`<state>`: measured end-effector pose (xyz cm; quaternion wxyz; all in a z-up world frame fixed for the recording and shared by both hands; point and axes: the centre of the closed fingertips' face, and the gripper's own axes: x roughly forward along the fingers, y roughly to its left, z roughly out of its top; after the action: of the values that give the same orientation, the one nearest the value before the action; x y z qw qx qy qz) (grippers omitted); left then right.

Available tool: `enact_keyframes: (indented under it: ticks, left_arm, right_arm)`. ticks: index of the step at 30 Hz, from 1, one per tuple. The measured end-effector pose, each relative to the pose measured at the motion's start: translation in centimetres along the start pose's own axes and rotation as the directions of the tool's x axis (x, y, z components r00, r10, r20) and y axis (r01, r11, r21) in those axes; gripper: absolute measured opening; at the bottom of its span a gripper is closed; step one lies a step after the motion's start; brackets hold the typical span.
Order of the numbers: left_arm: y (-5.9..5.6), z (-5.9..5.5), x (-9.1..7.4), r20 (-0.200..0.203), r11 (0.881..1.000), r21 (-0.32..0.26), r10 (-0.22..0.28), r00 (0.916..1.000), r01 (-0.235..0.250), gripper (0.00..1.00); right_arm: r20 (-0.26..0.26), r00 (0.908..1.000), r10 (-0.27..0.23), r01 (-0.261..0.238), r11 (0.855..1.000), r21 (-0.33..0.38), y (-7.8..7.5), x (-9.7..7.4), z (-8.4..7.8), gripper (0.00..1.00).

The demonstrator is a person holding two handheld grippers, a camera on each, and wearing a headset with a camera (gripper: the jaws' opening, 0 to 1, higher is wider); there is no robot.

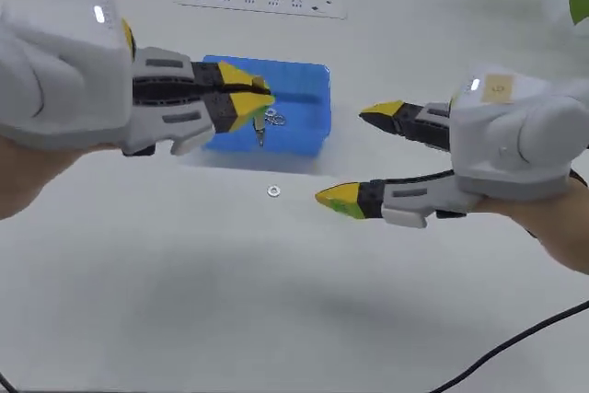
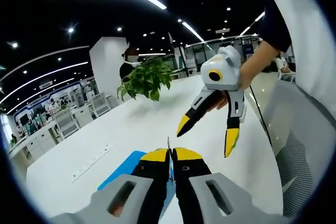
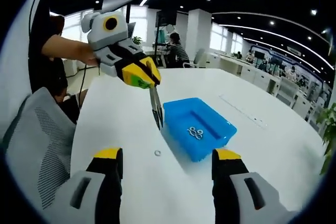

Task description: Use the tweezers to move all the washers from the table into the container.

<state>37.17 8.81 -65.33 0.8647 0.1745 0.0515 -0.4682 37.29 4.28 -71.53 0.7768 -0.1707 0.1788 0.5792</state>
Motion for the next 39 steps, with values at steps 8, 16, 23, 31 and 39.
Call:
enact_keyframes:
  ticks: [8, 16, 23, 31, 39]
  left_arm:
    - [-1.7, -2.3, 0.7, -0.011, 0.999, -0.022, -0.037, 0.9992, 0.037, 0.06]
    - [-1.5, -3.8, 0.2, -0.009, 0.996, -0.079, -0.031, 0.9995, 0.03, 0.06]
    - [-1.3, -4.4, 0.5, -0.013, 0.996, -0.089, -0.032, 0.9994, 0.031, 0.06]
    - [-0.7, -4.5, 0.8, -0.01, 0.996, -0.089, -0.027, 0.9996, 0.026, 0.06]
    - [-0.9, -4.6, 1.3, -0.014, 0.995, -0.086, -0.046, 0.9989, 0.045, 0.06]
  right_arm:
    - [-0.031, 0.9994, 0.012, -0.012, 1.0, 0.005, 0.4, -1.0, -1.8, 0.81]
    - [-0.029, 0.9957, 0.088, -0.087, 0.996, 0.031, 2.2, -1.2, -2.7, 0.95]
    - [-0.036, 0.9901, 0.136, -0.134, 0.99, 0.039, 3.5, -0.9, -3.4, 1.0]
    - [-0.003, 0.9902, 0.139, -0.139, 0.986, 0.091, 4.2, -0.6, -3.4, 1.0]
    - [0.002, 0.9922, 0.124, -0.124, 0.984, 0.129, 4.0, -0.7, -3.9, 1.0]
